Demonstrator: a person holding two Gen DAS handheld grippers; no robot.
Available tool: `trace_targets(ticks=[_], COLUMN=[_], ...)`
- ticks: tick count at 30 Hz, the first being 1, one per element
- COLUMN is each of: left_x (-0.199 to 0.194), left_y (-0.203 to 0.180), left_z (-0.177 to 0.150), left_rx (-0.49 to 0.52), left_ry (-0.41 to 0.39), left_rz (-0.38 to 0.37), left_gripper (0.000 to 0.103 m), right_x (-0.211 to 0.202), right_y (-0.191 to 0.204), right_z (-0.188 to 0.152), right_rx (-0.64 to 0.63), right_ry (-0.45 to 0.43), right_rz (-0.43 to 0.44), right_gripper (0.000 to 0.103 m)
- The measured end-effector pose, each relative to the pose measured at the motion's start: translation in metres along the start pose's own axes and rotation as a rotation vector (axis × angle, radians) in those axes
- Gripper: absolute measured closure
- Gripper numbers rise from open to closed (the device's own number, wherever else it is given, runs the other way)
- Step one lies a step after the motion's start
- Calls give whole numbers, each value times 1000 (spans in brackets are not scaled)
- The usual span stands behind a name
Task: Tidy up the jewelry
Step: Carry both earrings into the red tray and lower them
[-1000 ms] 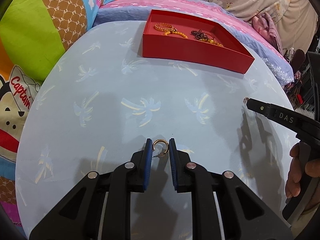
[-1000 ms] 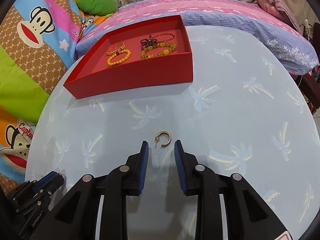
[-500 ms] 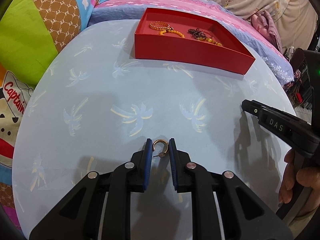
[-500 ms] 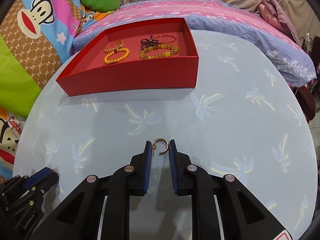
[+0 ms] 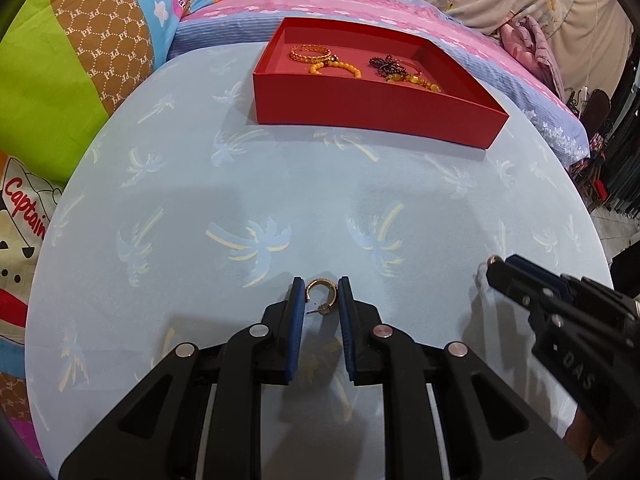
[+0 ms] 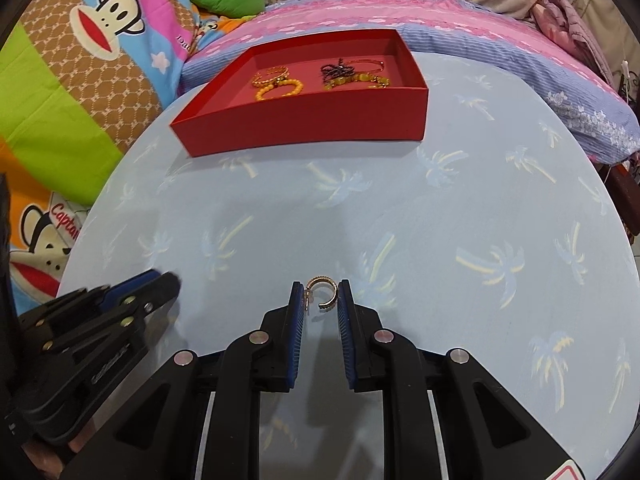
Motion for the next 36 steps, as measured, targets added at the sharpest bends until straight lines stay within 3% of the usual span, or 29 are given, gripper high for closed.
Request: trace_targets(ticks=[8, 19, 27, 36], left_x=[-10, -22, -25, -15], left_y=[-10, -28, -38, -42], left_z=[6, 37, 89, 178], left_rx=[23, 73, 107, 129], left_ry=[-24, -65, -123, -194], left_rz=[2, -12, -22, -33], left_gripper=[86, 86, 86, 86], right_x=[-16, -33, -39, -25], right_y=[13, 14, 9, 0], right_z=[-6, 24, 75, 161], right_rx=[-18, -22, -34, -31], right_ry=[-15, -80, -150, -211], right_rz=[24, 24, 11, 19], right_gripper=[87, 87, 86, 86])
Point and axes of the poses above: each gripper's, at about its wrist camera, not at the fingertips, and x roughly the way its jaws point, y to its left, z to its top, the point moved 9 cm from there along x, roughly the way its jaws point, and after that the axes turned 4 degrees about y, right-handed, at the moved point
